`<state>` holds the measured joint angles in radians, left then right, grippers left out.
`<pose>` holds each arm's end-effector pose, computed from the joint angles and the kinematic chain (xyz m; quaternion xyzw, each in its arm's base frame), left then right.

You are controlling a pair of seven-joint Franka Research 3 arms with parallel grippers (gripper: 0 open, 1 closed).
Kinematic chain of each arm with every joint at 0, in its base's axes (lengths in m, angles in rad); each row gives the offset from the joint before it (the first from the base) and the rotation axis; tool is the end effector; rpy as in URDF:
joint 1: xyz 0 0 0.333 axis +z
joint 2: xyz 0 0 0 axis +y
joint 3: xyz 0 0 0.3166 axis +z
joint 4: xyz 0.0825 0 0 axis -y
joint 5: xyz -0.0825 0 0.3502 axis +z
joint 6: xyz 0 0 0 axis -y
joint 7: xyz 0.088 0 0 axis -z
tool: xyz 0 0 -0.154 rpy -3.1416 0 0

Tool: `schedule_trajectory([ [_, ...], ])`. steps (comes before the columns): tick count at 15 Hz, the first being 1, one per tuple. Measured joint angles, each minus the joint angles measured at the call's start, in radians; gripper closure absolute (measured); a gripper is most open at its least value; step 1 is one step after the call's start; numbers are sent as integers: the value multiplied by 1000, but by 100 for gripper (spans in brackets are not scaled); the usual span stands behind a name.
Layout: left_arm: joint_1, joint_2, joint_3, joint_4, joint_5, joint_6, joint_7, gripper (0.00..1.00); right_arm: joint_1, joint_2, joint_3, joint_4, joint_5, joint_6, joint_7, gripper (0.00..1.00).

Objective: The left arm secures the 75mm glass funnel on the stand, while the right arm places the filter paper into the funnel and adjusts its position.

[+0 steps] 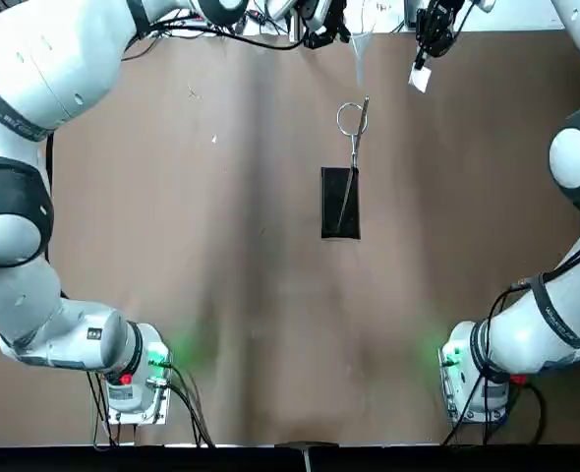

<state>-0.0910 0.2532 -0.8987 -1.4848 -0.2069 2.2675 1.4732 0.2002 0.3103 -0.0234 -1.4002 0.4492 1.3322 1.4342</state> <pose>0.4003 -0.5121 0.6135 0.3820 -0.8537 0.3368 0.1086 0.5386 0.1731 0.4829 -0.7815 0.5547 0.2849 0.0194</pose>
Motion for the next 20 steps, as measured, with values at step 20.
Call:
schedule_trajectory([
  [20,-24,0,-7,-167,100,68,22,97,13,0,1,2,52,1,18,99],
])
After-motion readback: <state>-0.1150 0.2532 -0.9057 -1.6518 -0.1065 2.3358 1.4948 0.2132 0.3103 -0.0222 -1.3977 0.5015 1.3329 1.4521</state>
